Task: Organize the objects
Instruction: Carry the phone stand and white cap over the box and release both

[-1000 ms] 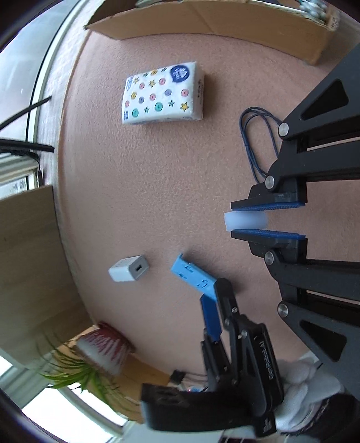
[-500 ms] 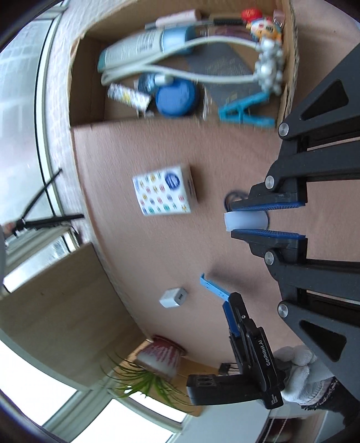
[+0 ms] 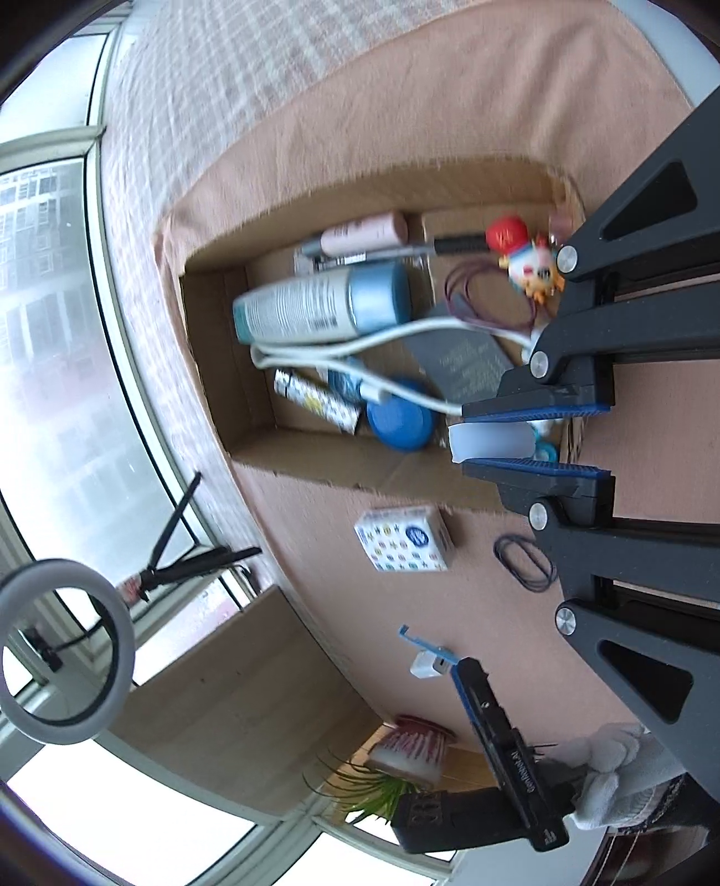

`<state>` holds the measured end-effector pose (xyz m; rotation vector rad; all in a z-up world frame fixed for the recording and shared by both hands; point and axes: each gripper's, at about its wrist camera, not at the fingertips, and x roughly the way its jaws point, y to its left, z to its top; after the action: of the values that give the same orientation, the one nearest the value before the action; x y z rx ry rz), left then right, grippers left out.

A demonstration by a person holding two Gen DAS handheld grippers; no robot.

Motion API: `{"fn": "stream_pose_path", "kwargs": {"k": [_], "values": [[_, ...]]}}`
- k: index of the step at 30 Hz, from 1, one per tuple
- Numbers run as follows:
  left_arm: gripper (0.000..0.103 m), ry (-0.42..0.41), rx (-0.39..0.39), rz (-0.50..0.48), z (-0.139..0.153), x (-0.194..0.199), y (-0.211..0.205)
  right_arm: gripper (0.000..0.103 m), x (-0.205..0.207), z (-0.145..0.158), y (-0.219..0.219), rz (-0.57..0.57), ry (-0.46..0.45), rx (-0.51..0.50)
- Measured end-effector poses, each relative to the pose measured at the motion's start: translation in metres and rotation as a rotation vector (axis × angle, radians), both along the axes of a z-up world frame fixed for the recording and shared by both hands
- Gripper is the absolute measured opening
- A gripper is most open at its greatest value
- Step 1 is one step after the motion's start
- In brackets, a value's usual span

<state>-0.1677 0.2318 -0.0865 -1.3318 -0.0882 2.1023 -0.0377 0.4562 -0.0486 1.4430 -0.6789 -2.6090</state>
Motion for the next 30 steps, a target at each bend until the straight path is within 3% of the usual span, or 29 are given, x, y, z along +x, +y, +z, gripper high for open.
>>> {"fn": "stream_pose_path", "kwargs": {"k": [7, 14, 20, 27, 28, 29, 30], "values": [[0.039, 0.023, 0.009, -0.045, 0.008, -0.016, 0.055, 0.011, 0.003, -0.005, 0.025, -0.01, -0.008, -0.011], [0.039, 0.042, -0.012, -0.083, 0.008, -0.039, 0.117, 0.011, -0.008, -0.009, 0.021, 0.04, -0.011, -0.009], [0.039, 0.051, -0.067, -0.1, -0.004, -0.055, 0.165, 0.011, -0.016, -0.02, 0.02, 0.066, -0.031, -0.012], [0.039, 0.056, -0.075, -0.081, -0.014, -0.068, 0.189, 0.011, -0.019, -0.024, 0.024, 0.078, -0.036, -0.015], [0.041, 0.054, -0.068, -0.076, -0.015, -0.07, 0.19, 0.016, -0.019, -0.025, 0.025, 0.081, -0.036, -0.023], [0.055, 0.032, -0.065, -0.076, -0.018, -0.072, 0.191, 0.019, -0.019, -0.025, 0.026, 0.079, -0.037, -0.025], [0.06, 0.022, -0.063, -0.072, -0.018, -0.073, 0.19, 0.022, -0.018, -0.025, 0.026, 0.075, -0.037, -0.027]]}}
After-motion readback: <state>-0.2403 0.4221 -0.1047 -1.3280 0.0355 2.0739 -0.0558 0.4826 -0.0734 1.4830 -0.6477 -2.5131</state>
